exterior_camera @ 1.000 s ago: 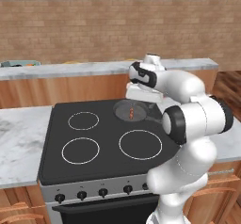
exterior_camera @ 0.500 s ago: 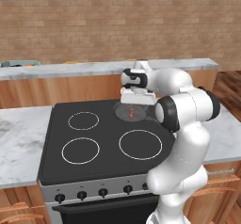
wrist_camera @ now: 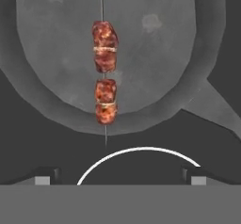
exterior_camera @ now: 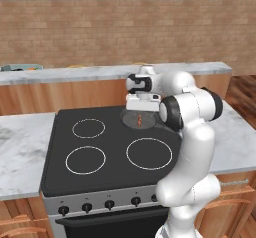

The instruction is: Place the cold items (carrot and sweet potato) from the fridge in one tupperware on the dining counter. Place the warm items (kebab skewer and hot dog) in the stove area in another tupperware.

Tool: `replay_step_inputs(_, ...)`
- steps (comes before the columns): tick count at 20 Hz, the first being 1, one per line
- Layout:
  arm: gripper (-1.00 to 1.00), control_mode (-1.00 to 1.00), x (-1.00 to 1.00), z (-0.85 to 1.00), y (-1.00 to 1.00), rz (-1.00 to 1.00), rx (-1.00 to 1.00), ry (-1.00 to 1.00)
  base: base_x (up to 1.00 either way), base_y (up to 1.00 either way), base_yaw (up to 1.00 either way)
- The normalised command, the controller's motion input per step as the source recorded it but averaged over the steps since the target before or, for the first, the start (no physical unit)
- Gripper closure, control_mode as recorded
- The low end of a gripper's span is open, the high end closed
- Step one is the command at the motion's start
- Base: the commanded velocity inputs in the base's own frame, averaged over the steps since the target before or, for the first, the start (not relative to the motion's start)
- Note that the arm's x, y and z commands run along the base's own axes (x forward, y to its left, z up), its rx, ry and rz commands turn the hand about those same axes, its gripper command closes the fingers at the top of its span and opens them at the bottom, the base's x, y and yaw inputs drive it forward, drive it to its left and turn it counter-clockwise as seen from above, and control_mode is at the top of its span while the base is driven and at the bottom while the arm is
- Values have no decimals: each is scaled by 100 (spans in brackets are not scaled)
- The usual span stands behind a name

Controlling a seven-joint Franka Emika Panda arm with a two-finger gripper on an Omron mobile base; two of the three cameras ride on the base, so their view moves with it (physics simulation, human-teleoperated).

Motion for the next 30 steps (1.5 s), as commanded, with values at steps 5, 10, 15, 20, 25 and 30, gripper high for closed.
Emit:
replay_step_inputs(5,-100,-100,38,-29,0,0,0,4,0,0,0)
replay_step_inputs(10,-100,-100,36,-31,0,0,0,6,0,0,0)
replay_step_inputs(15,-100,-100,26,-33,0,0,0,6,0,0,0)
replay_step_inputs(20,-100,-100,14,-41,0,0,0,5,0,0,0)
replay_step_inputs(25,100,-100,7,-27,0,0,0,3,0,0,0)
replay_step_inputs(30,100,-100,0,0,0,0,0,0,0,0,0)
